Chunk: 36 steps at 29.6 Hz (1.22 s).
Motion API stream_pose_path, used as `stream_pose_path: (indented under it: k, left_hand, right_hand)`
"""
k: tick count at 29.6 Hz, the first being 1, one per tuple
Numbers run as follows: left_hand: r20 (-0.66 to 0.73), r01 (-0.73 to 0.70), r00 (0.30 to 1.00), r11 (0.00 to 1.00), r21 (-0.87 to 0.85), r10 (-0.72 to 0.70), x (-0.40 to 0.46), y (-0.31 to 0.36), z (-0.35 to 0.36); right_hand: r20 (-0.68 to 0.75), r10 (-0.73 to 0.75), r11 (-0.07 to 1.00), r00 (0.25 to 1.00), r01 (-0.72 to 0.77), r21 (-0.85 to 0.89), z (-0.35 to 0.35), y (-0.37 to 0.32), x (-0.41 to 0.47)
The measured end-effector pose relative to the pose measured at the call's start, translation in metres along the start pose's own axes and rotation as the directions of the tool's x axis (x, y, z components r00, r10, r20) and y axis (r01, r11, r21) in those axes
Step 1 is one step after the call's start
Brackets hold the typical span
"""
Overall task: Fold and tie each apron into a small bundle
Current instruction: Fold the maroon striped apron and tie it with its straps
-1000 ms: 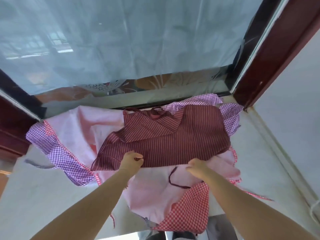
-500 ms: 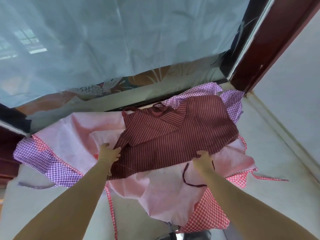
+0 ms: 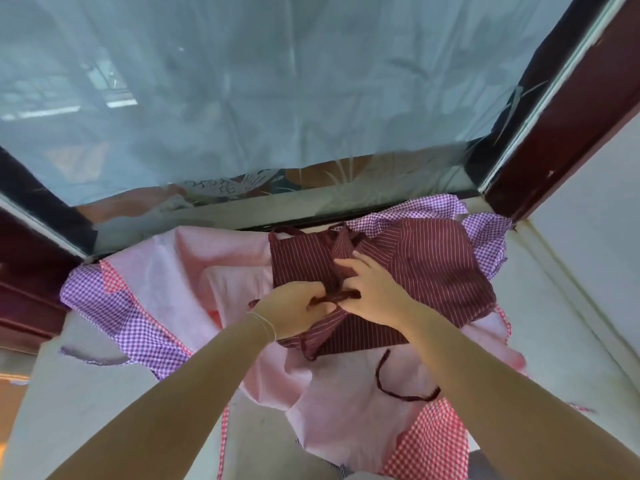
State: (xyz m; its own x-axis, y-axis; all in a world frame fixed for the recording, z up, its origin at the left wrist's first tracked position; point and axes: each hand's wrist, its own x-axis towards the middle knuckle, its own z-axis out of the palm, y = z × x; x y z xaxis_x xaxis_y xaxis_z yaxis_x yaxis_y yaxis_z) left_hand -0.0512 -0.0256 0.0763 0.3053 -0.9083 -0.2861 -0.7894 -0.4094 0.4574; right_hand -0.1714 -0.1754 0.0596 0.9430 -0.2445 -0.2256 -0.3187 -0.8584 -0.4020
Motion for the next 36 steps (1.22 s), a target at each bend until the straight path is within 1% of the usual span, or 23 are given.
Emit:
stream_pose_path:
  k: [2,4,6,9,10,12,14,16,17,18,20,22,23,24,26,27,28,29,31,33,34,35,36]
  left_hand:
    - [-0.014,0.122,0.993,0.989,0.081,-0.121,0.001,-0.008,-0.010]
    - [-0.079,0.215,0.975,0.972,0.095,-0.208,0.003,-0.013,-0.018]
    - [-0.215,0.308,0.931,0.951,0.028,-0.295,0.003,-0.016,-0.028]
    - [-0.485,0.350,0.803,0.933,-0.086,-0.346,0.010,-0.018,-0.046]
    - [-0.531,0.354,0.765,0.927,-0.126,-0.365,0.012,-0.018,-0.054]
    - [-0.561,0.329,0.727,0.918,-0.220,-0.395,0.018,-0.017,-0.067]
    - [-0.527,0.215,0.746,0.896,-0.390,-0.408,0.022,-0.014,-0.079]
    - [-0.458,0.036,0.799,0.791,-0.610,-0.390,0.022,-0.005,-0.086]
    - [-0.457,-0.041,0.804,0.732,-0.680,-0.379,0.021,-0.002,-0.089]
    - [-0.466,-0.097,0.803,0.690,-0.717,-0.372,0.020,0.004,-0.091]
    - [-0.468,-0.112,0.805,0.682,-0.723,-0.365,0.020,0.014,-0.096]
    - [-0.477,-0.051,0.795,0.742,-0.668,-0.375,0.024,0.020,-0.101]
    - [-0.483,-0.033,0.791,0.761,-0.647,-0.376,0.026,0.022,-0.103]
    - [-0.484,-0.033,0.785,0.754,-0.656,-0.386,0.027,0.024,-0.104]
    - [-0.444,-0.089,0.798,0.649,-0.755,-0.407,0.026,0.028,-0.105]
    - [-0.415,-0.113,0.814,0.589,-0.800,-0.407,0.026,0.030,-0.103]
    - [-0.385,-0.120,0.834,0.550,-0.826,-0.396,0.025,0.033,-0.101]
    - [-0.356,-0.113,0.856,0.534,-0.838,-0.376,0.024,0.034,-0.097]
    - [-0.291,-0.102,0.912,0.526,-0.844,-0.290,0.028,0.033,-0.082]
    - [-0.138,-0.042,0.980,0.521,-0.853,-0.146,0.032,0.034,-0.066]
    - [-0.065,-0.015,0.995,0.564,-0.826,-0.070,0.035,0.036,-0.057]
    - [-0.013,0.001,1.000,0.641,-0.768,-0.018,0.037,0.039,-0.049]
    - [-0.015,-0.024,1.000,0.708,-0.706,0.019,0.042,0.041,-0.042]
  right_hand:
    - [-0.117,0.008,0.993,0.993,0.005,0.115,-0.025,0.005,-0.002]
    - [-0.151,0.079,0.980,0.985,-0.049,0.193,-0.052,0.003,-0.009]
    - [-0.161,0.083,0.989,0.983,-0.061,0.134,-0.077,0.002,-0.012]
    - [-0.155,-0.024,0.999,0.988,0.018,-0.036,-0.115,0.011,-0.010]
    - [-0.153,-0.047,0.998,0.987,0.039,-0.058,-0.127,0.017,-0.009]
    - [-0.250,-0.064,0.997,0.966,0.072,0.026,-0.151,0.021,-0.011]
    - [-0.357,0.034,0.959,0.934,0.069,0.274,-0.169,0.020,-0.015]
    - [-0.394,0.178,0.817,0.902,0.088,0.570,-0.181,0.018,-0.017]
    - [-0.416,0.234,0.753,0.879,0.107,0.650,-0.182,0.019,-0.016]
    - [-0.437,0.269,0.724,0.858,0.119,0.679,-0.183,0.022,-0.016]
    - [-0.448,0.274,0.765,0.851,0.089,0.638,-0.180,0.029,-0.015]
    - [-0.386,0.228,0.759,0.894,0.085,0.645,-0.178,0.032,-0.019]
    - [-0.321,0.175,0.718,0.931,0.103,0.689,-0.179,0.031,-0.023]
    - [-0.241,0.112,0.717,0.964,0.089,0.691,-0.180,0.030,-0.027]
    - [-0.015,-0.012,0.860,1.000,0.018,0.510,-0.184,0.024,-0.035]
    - [0.100,-0.021,0.922,0.995,-0.019,0.387,-0.185,0.022,-0.038]
    - [0.148,-0.011,0.955,0.989,-0.033,0.296,-0.185,0.022,-0.039]
    - [0.132,-0.004,0.961,0.991,-0.032,0.273,-0.186,0.022,-0.039]
    - [-0.005,0.031,0.907,1.000,-0.026,0.420,-0.190,0.021,-0.043]
    - [-0.105,0.068,0.784,0.992,0.012,0.621,-0.198,0.016,-0.050]
    - [-0.124,0.061,0.717,0.990,0.043,0.696,-0.202,0.013,-0.055]
    - [-0.125,0.039,0.652,0.991,0.070,0.755,-0.207,0.007,-0.060]
    - [-0.129,0.019,0.588,0.991,0.093,0.804,-0.212,0.003,-0.065]
